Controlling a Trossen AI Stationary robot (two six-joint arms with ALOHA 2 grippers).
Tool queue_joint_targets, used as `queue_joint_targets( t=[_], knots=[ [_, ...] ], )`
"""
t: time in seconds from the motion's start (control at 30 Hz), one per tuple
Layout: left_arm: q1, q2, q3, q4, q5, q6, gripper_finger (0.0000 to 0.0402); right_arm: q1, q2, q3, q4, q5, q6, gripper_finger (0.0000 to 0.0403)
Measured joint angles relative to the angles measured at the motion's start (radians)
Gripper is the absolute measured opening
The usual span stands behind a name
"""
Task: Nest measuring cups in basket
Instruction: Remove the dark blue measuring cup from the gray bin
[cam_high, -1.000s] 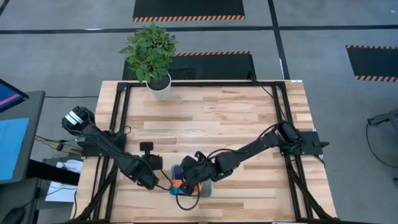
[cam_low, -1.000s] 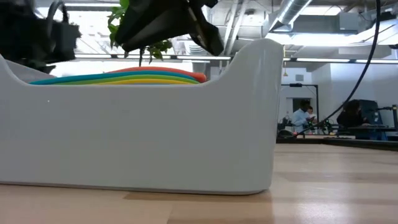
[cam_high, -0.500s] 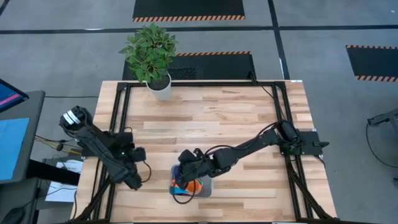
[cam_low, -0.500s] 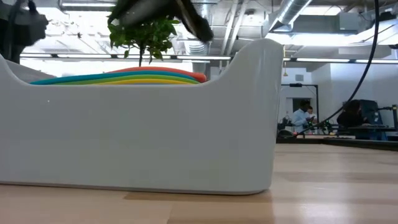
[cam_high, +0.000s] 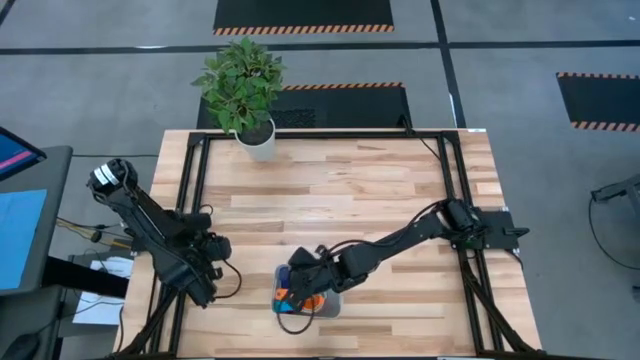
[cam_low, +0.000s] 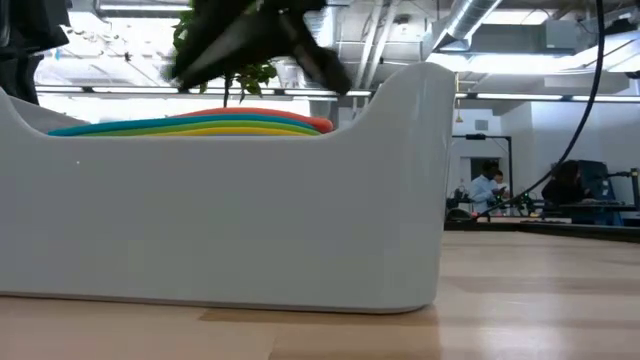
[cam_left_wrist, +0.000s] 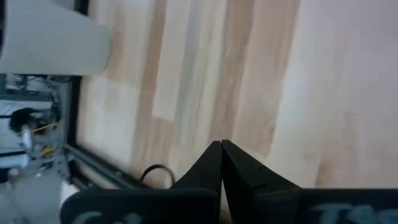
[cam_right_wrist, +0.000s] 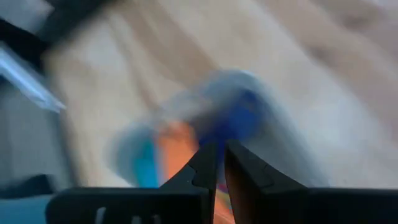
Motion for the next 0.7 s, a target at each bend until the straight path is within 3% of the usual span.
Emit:
queue_joint_targets(
  t=[0.27,0.5,0.7],
  knots=[
    [0.008,0.008,0.0,0.264,-0.027,0.108,0.0,-0.042,0.064,0.012,0.035,-0.089,-0.007,0.0073],
    [0.024,0.01,0.0,0.424,-0.042,0.216,0.0,-0.057,0.07,0.009,0.031,-0.108,0.0,0.0118],
    [0.051,0.01,-0.022,0.535,0.01,0.224,0.0,-0.057,0.07,0.01,0.027,-0.108,0.027,0.0155]
  ],
)
